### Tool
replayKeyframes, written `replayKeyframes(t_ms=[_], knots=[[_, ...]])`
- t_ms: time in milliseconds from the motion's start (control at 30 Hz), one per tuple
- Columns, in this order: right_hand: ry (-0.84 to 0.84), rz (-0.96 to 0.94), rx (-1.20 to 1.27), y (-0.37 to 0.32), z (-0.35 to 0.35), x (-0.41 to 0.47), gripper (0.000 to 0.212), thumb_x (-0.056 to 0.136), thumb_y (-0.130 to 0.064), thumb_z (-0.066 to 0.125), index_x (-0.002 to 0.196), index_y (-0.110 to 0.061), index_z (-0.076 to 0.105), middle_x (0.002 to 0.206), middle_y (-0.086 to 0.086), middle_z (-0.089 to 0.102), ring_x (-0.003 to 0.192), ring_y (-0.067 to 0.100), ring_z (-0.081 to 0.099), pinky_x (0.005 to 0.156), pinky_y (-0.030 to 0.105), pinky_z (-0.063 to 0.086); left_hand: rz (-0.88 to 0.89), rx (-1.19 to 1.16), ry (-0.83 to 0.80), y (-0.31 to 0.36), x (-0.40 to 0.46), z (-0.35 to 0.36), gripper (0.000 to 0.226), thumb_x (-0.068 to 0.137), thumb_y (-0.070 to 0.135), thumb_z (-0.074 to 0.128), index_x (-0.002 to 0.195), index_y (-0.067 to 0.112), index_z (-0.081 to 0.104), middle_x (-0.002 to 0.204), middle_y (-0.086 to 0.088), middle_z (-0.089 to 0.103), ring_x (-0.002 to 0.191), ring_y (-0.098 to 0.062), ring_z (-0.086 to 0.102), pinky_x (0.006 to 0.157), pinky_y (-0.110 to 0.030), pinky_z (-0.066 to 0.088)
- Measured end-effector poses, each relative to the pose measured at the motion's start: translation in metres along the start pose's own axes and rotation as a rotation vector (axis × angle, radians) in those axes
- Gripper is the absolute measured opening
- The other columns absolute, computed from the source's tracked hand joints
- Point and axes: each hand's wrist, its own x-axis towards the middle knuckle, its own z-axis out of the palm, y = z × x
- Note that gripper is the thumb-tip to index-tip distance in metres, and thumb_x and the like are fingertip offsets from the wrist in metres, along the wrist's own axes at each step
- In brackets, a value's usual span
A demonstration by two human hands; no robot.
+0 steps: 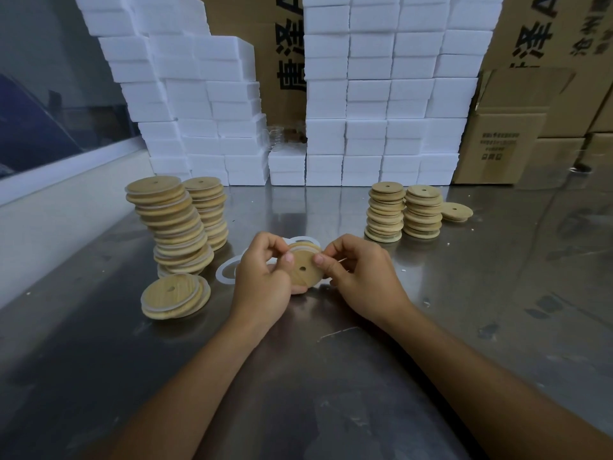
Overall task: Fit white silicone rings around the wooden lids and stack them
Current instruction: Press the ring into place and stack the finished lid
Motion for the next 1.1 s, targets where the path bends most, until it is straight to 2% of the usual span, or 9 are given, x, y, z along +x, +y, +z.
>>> replayKeyframes(t_ms=[200, 300, 433, 533, 633, 733, 800, 867, 1100], knots=[[-0.016, -0.009, -0.063, 0.000, -0.001, -0.001, 0.021, 0.092, -0.020, 0.067, 0.075, -0.027, 0.057, 0.072, -0.006, 0.068, 0.065, 0.012, 0.066, 0.062, 0.031, 0.054, -0.012, 0.024, -0.019, -0.001, 0.000, 0.002, 0.025, 0.096, 0.001, 0.052, 0.084, 0.022, 0.049, 0.104, -0.010, 0.061, 0.088, -0.026, 0.069, 0.051, -0.032, 0.058], [0.020, -0.063, -0.107, -0.003, -0.001, -0.002, 0.016, 0.094, -0.017, 0.062, 0.080, -0.020, 0.056, 0.073, -0.004, 0.065, 0.069, 0.015, 0.061, 0.065, 0.036, 0.050, 0.011, 0.074, -0.023, -0.002, -0.001, 0.002, 0.024, 0.094, 0.005, 0.057, 0.081, 0.023, 0.049, 0.095, -0.010, 0.064, 0.079, -0.022, 0.069, 0.050, -0.034, 0.058], [0.074, -0.085, -0.097, -0.006, -0.003, -0.003, 0.012, 0.096, -0.014, 0.058, 0.084, -0.013, 0.056, 0.076, 0.002, 0.064, 0.075, 0.021, 0.057, 0.070, 0.045, 0.048, 0.044, 0.134, -0.031, -0.002, 0.000, 0.002, 0.023, 0.092, 0.007, 0.060, 0.078, 0.022, 0.051, 0.071, 0.013, 0.064, 0.058, -0.004, 0.063, 0.048, -0.036, 0.058], [0.073, -0.081, -0.099, -0.006, -0.003, -0.003, 0.011, 0.097, -0.017, 0.057, 0.087, -0.012, 0.057, 0.078, -0.002, 0.064, 0.078, 0.018, 0.058, 0.072, 0.041, 0.049, -0.012, 0.103, -0.039, -0.001, 0.000, 0.001, 0.024, 0.093, 0.004, 0.059, 0.074, 0.017, 0.052, 0.065, 0.022, 0.060, 0.051, -0.003, 0.061, 0.050, -0.039, 0.058], [0.083, -0.098, -0.087, -0.005, -0.002, -0.003, 0.010, 0.096, -0.019, 0.060, 0.087, -0.016, 0.058, 0.078, -0.012, 0.062, 0.077, 0.004, 0.058, 0.065, 0.020, 0.046, -0.119, 0.008, -0.009, 0.003, 0.001, 0.001, 0.025, 0.094, 0.003, 0.058, 0.072, 0.013, 0.053, 0.074, 0.010, 0.060, 0.051, -0.013, 0.066, 0.047, -0.035, 0.057], [0.032, -0.107, -0.085, -0.003, 0.000, -0.003, 0.010, 0.091, -0.022, 0.068, 0.095, -0.020, 0.060, 0.091, -0.015, 0.064, 0.080, 0.003, 0.061, 0.063, 0.011, 0.043, -0.206, -0.066, 0.064, 0.005, 0.002, -0.002, 0.021, 0.094, 0.006, 0.059, 0.075, 0.010, 0.055, 0.084, -0.004, 0.062, 0.057, -0.019, 0.070, 0.053, -0.038, 0.060], [-0.039, -0.121, -0.123, 0.000, 0.002, -0.004, 0.027, 0.084, -0.029, 0.076, 0.106, -0.024, 0.060, 0.107, -0.015, 0.062, 0.085, 0.003, 0.062, 0.064, 0.011, 0.043, -0.251, -0.123, 0.093, 0.006, 0.004, -0.004, 0.019, 0.094, 0.006, 0.060, 0.076, 0.008, 0.056, 0.081, -0.008, 0.065, 0.057, -0.024, 0.071, 0.061, -0.043, 0.061], [-0.086, -0.140, -0.140, 0.000, 0.003, -0.004, 0.043, 0.079, -0.036, 0.080, 0.115, -0.027, 0.059, 0.116, -0.015, 0.058, 0.091, 0.003, 0.062, 0.066, 0.014, 0.046, -0.281, -0.164, 0.105, 0.007, 0.004, -0.006, 0.020, 0.094, 0.005, 0.059, 0.074, 0.007, 0.057, 0.077, -0.011, 0.065, 0.053, -0.023, 0.069, 0.055, -0.038, 0.061], [-0.146, -0.186, -0.174, -0.004, 0.001, -0.005, 0.063, 0.071, -0.048, 0.082, 0.125, -0.024, 0.059, 0.121, -0.013, 0.061, 0.103, 0.002, 0.058, 0.078, 0.021, 0.051, -0.334, -0.200, 0.086, 0.007, 0.007, -0.010, 0.023, 0.094, 0.005, 0.054, 0.072, 0.006, 0.057, 0.083, -0.025, 0.066, 0.048, -0.029, 0.059, 0.037, -0.027, 0.045]])
